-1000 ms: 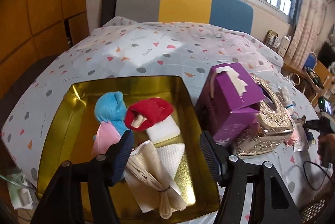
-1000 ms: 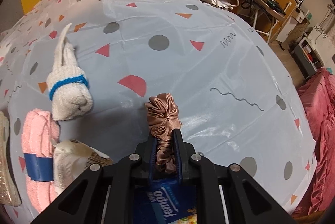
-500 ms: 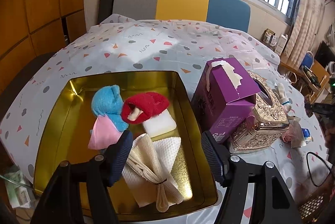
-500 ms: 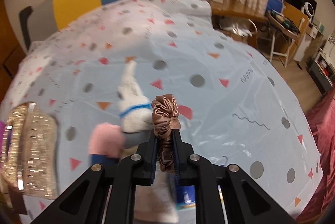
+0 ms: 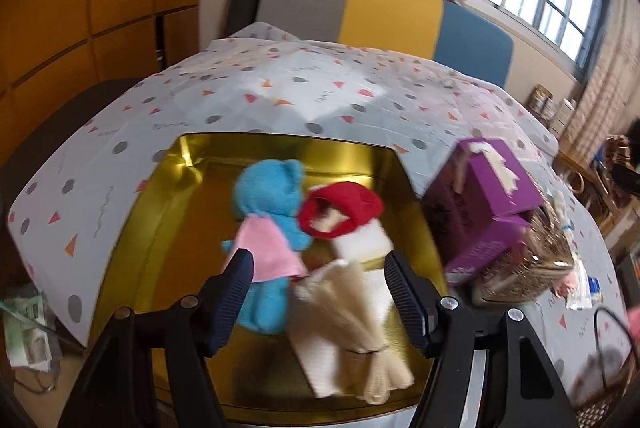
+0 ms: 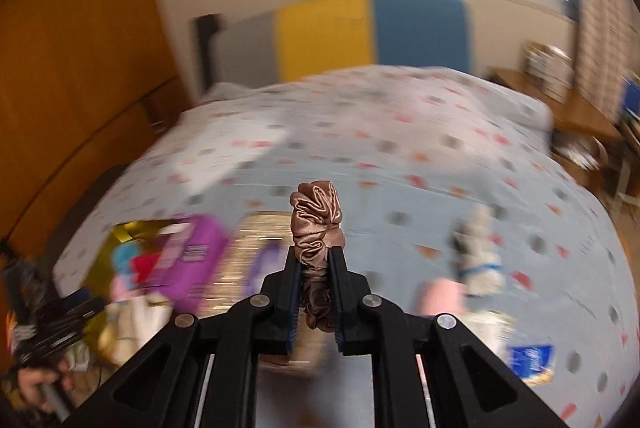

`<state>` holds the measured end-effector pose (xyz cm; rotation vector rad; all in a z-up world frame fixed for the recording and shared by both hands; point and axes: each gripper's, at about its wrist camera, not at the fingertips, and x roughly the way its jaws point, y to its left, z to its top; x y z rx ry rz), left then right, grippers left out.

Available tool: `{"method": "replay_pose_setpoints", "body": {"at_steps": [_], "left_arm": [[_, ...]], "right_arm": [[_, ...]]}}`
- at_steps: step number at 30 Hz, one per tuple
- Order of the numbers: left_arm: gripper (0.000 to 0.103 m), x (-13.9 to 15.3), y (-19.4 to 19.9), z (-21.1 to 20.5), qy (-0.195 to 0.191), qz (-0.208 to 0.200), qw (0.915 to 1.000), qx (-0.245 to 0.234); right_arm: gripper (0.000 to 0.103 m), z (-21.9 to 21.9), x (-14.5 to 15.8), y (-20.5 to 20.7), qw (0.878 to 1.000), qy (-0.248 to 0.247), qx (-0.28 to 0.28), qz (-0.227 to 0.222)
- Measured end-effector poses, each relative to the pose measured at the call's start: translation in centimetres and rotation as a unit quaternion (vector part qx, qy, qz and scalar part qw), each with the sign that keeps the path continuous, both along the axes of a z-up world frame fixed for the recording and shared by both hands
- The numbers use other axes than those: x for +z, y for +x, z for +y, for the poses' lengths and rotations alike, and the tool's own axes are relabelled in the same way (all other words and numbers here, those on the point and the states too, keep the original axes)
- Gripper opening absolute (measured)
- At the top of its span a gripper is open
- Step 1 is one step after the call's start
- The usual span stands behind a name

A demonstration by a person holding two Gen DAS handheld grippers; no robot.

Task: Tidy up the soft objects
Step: 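Carry the brown scrunchie into the gold tray and open the right tool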

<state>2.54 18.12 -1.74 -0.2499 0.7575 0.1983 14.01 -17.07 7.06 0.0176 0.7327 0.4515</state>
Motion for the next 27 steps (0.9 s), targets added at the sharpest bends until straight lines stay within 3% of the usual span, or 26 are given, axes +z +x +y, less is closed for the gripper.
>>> {"method": "replay_pose_setpoints", "body": {"at_steps": [5,11,15,20,27], "left_arm": [[0.069,-0.2,-0.6,2.5,-0.009,-0.003,0.9993,0.037],[0.069,-0.1,-1.3,4.3,-0.017,-0.009,0.9979,0.061],[0.069,-0.3,-1.8,5.0,-0.02,-0.011,0.9974,0.069],[0.069,-0.7,-2.1,5.6,-0.026,-0.008,0.9969,0.074],[0.069,-1.2,-2.3,5.6,-0.027,-0.007,0.9969,0.074]], "right_arm": [[0.012,8.1,1.1,-4.2,0.993,0.013,0.116,-0.009],[0.014,17.1,-1.8,-7.9,0.979,-0.006,0.204,0.019],[0.014,20.5,-4.6,-7.8,0.977,-0.036,0.205,0.041],[0.032,22.3,-7.7,-6.4,0.977,-0.065,0.191,0.067],[0.033,20.3,-7.6,-7.4,0.978,-0.045,0.192,0.065]]}}
